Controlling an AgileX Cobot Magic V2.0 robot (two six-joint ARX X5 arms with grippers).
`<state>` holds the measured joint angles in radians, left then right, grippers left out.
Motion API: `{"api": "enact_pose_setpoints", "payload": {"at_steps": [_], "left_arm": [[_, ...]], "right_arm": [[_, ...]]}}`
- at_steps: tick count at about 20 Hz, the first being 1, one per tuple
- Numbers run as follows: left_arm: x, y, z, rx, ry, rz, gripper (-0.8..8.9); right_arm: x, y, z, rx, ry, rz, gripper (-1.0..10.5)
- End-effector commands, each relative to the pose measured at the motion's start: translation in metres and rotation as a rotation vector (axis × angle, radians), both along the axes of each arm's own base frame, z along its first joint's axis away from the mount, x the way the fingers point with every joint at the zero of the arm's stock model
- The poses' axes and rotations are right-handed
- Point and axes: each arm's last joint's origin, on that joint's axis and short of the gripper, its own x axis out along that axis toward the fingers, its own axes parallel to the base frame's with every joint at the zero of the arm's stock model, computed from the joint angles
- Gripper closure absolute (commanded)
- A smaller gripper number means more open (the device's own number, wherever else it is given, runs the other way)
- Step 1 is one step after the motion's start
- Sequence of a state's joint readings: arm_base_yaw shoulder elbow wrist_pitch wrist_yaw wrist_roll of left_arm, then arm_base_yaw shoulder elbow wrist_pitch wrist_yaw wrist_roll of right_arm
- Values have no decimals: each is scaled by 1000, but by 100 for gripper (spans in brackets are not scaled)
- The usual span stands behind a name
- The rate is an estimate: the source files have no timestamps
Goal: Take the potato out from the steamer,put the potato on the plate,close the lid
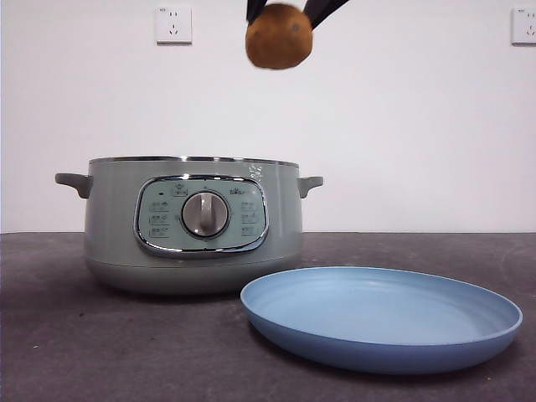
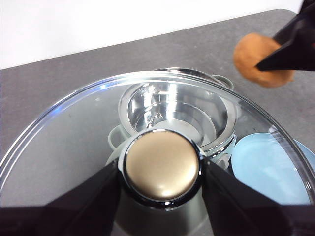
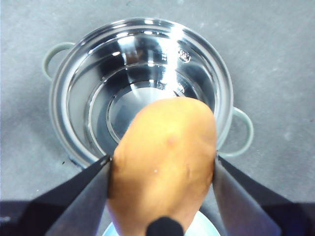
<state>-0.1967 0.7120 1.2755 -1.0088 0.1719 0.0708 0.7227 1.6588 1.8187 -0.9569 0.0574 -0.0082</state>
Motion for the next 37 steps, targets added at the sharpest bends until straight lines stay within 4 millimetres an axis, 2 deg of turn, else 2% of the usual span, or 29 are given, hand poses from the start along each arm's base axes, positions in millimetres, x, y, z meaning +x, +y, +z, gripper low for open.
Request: {"api": "enact_pose_setpoints", "payload": {"at_steps": [1,5,11,17,22,25,29,30,33,34,37], "left_arm": [[1,-1,7,-13,-64,-26,822],[2,-1,8,-21,-71,-43,822],[8,-3,7,-19,-51,-46,822],[15,-5,5,-26,-26,-69,822],[27,-8,5,-38,-27,-97,822],[40,-11,5,-47,-25,-117,822],[64,-18,2,-56,-10,-147,822],[71,-20,1,-56,-10,-151,822],[95,-29,-3,-45,-21,-181,822],[102,-33,-5,-40,-24,-192,822],[129,-47,-13,-35,-26,-229,822]], "right_arm": [[-12,-10,-8,-31,8,-8,967],[-37,-32,-34,-24,24,-35,967],[-67,-59,-102,-7,79,-87,966],[-68,-60,-172,-1,121,-117,966],[-66,-59,-211,-34,156,-125,966],[-63,-56,-222,-59,181,-128,964],[-62,-56,-226,-71,199,-136,943],[-62,-56,-226,-67,203,-144,866],[-62,-57,-224,-58,201,-152,421],[-63,-57,-223,-56,198,-152,367],[-64,-58,-215,-34,172,-153,366]]}}
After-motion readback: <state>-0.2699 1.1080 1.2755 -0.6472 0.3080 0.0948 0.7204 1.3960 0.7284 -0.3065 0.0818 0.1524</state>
